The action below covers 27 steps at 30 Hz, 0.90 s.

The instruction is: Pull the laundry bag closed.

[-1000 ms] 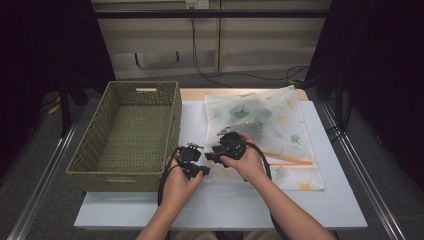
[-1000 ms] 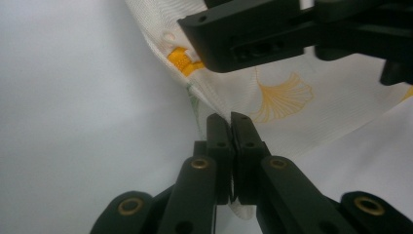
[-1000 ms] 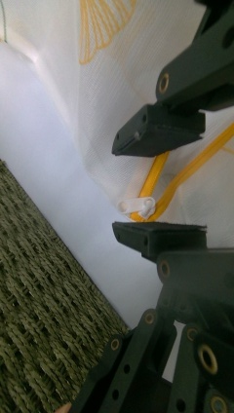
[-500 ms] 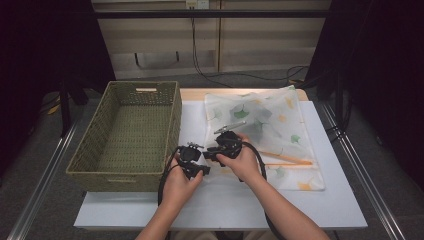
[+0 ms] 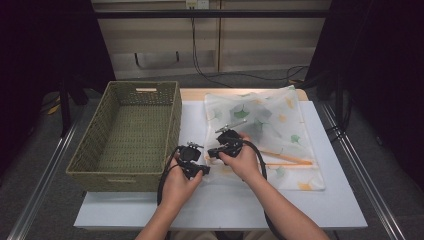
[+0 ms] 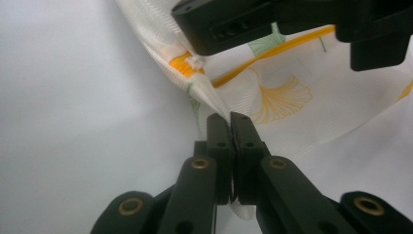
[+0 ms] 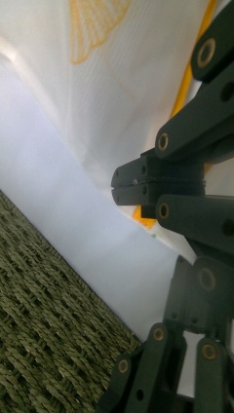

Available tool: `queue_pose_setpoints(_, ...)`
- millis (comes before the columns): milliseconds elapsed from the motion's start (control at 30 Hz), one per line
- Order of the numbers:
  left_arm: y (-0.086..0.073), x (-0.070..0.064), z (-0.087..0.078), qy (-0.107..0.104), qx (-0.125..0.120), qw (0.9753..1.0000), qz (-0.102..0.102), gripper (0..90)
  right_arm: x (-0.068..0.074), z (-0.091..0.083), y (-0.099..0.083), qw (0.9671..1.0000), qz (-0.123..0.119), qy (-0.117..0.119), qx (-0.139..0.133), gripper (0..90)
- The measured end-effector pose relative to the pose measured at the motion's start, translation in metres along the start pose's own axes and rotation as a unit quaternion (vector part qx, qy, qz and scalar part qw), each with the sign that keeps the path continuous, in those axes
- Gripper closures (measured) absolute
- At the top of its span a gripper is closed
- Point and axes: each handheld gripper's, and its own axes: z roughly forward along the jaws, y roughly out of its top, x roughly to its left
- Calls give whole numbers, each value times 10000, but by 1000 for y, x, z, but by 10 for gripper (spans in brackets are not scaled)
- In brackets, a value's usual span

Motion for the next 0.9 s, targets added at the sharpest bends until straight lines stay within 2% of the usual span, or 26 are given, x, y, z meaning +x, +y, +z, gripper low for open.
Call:
queue_pose_setpoints(100,0,-1,0,22,-3,10000,12,882,-2,-1,-3,9999,97,11,-35,897)
queue_pose_setpoints(133,0,0,0,7,15,10000,14,882,-2,-1,-3,9998,147,79,-58,862)
queue_pose_setpoints(300,0,0,1,31,14,10000,9,881,-5,-1,-6,9993,294,82,-211,736)
queue_pose_setpoints(467,0,0,1,-1,25,10000,10,881,-8,-1,-6,9978,556,248,-250,687)
queue_pose_setpoints(700,0,1,1,36,9,10000,11,881,-9,2,-9,9972,651,298,-220,622)
queue_pose_setpoints(900,0,0,0,28,-6,10000,13,881,-13,5,-15,9947,918,402,-219,563)
